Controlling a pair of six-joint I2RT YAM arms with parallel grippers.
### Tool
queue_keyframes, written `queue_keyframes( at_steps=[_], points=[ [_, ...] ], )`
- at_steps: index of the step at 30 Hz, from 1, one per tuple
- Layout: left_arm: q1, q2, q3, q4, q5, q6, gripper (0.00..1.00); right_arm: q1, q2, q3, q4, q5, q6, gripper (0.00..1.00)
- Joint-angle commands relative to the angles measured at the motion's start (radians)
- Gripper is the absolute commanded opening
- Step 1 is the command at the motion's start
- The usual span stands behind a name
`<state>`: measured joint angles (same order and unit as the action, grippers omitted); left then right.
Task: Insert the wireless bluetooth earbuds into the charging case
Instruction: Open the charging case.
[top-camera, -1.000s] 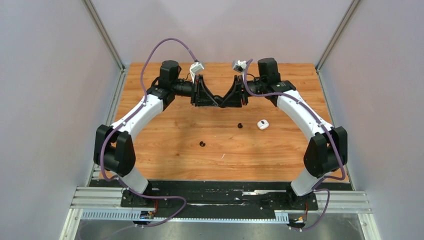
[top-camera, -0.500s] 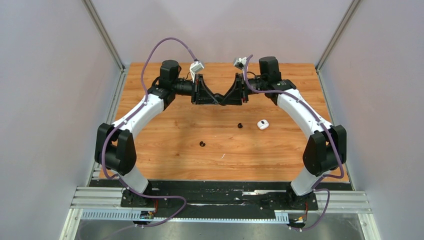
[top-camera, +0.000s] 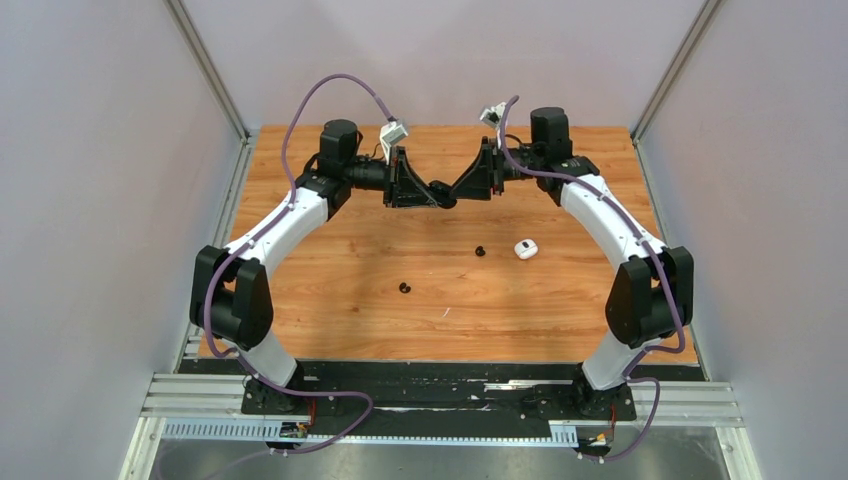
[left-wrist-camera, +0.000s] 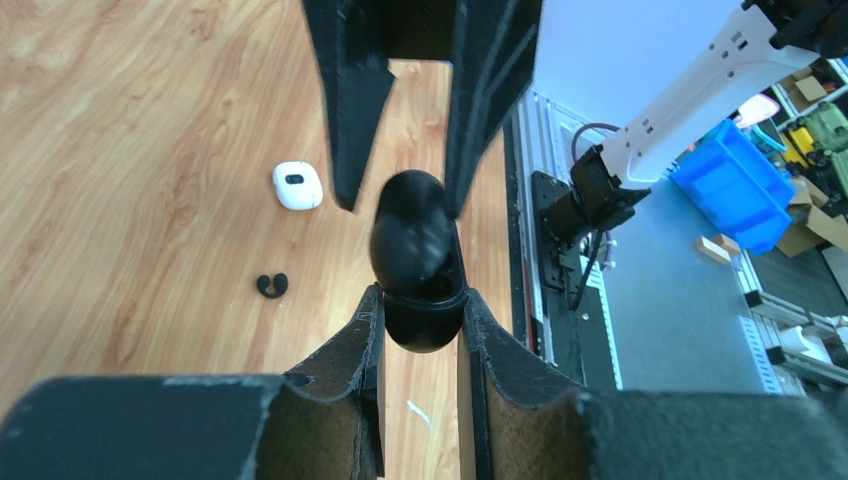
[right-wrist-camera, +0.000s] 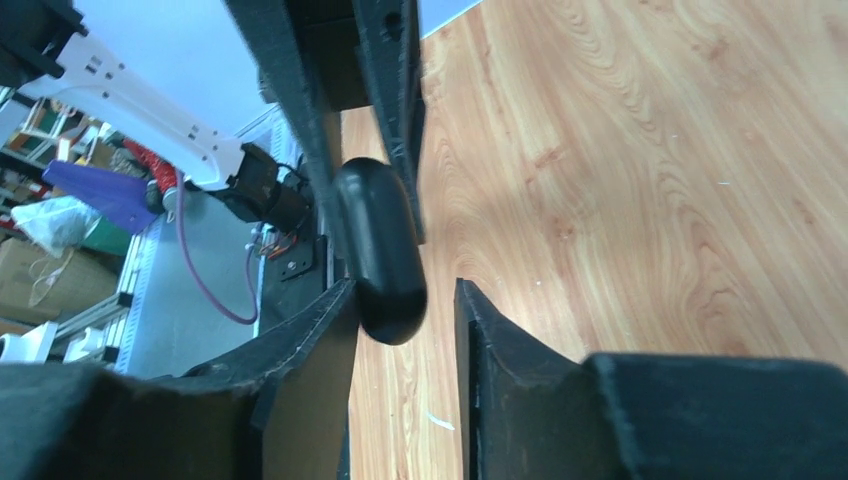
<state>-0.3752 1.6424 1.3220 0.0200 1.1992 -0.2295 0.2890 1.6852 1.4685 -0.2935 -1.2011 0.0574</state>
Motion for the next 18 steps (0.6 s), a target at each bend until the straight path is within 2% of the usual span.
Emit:
queue_keyframes(
  at_steps=[1, 6, 9, 14, 18],
  points=[
    [-0.007, -0.005, 0.01, -0.006, 0.095, 0.007, 0.0, -0.027, -0.007, 0.014, 0.095, 0.057, 0.04, 0.4],
    [-0.007, -0.007, 0.011, -0.005, 0.096, 0.01, 0.0, -0.028, -0.002, 0.01, 0.102, 0.055, 0.046, 0.41],
    [-0.006, -0.009, 0.007, -0.005, 0.088, 0.009, 0.0, -0.028, -0.003, 0.004, 0.111, 0.032, 0.05, 0.36],
    [-0.006, -0.015, -0.002, 0.007, 0.056, -0.004, 0.0, -0.023, -0.012, -0.016, 0.128, -0.002, 0.054, 0.35],
    [-0.006, -0.015, -0.02, 0.071, 0.043, -0.061, 0.0, -0.016, -0.023, -0.033, 0.128, -0.013, 0.043, 0.3]
  ],
)
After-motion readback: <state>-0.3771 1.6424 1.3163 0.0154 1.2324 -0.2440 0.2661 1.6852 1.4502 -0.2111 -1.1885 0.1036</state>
